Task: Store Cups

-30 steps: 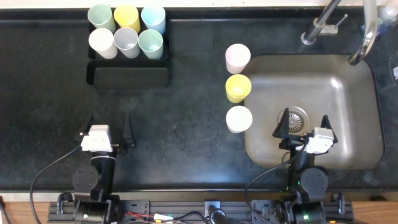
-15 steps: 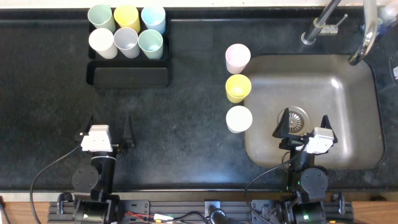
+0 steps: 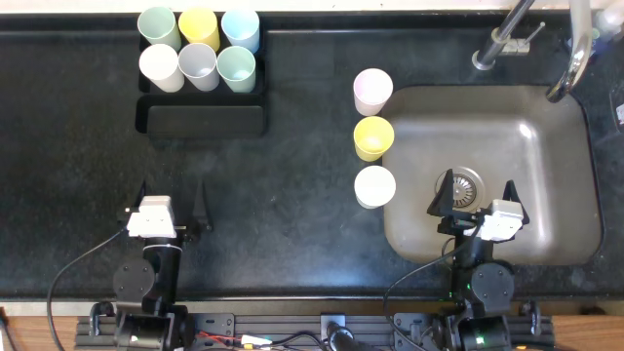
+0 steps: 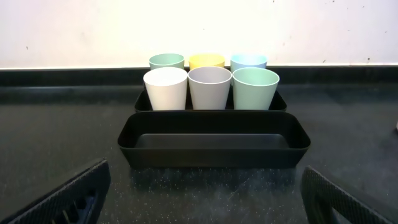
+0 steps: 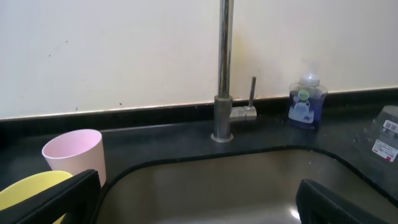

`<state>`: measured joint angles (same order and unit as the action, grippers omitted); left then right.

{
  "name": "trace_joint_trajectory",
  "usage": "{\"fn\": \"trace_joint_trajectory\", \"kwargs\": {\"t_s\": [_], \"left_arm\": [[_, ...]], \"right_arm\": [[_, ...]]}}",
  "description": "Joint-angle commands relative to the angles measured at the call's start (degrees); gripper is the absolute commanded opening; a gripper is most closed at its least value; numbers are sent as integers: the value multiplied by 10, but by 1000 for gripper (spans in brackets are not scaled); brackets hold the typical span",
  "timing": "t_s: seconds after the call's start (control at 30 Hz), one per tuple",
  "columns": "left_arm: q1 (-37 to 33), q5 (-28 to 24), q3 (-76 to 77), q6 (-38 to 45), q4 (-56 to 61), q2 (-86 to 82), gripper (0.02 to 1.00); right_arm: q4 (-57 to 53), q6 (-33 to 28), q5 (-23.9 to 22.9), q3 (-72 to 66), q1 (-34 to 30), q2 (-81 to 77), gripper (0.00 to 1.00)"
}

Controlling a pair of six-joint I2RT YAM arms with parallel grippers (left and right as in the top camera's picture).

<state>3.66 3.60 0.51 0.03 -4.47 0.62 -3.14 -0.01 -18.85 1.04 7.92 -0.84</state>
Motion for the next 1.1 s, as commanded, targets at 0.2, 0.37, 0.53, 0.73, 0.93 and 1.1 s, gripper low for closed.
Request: {"fn": "trace_joint_trajectory", "kwargs": {"t_s": [0.2,0.37,0.53,0.73,0.93,1.1], "left_arm": [[0,-5,-1,6,-1,-5,998],[0,-6,-1,6,-1,-5,998],[0,-6,0,6,-1,-3,998],[0,-51,99,-35,-5,154,996],[6,-190,491,-35,-131,534,998],[82,-207,957,-35,-365,855,998]], "right_arm": [[4,0,-3,-8,2,6,998],[4,0,-3,-8,2,6,998],[3,0,-3,-8,2,6,998],[3,0,-3,-8,2,6,998],[3,0,-3,-8,2,6,998],[3,0,-3,-8,2,6,998]]}}
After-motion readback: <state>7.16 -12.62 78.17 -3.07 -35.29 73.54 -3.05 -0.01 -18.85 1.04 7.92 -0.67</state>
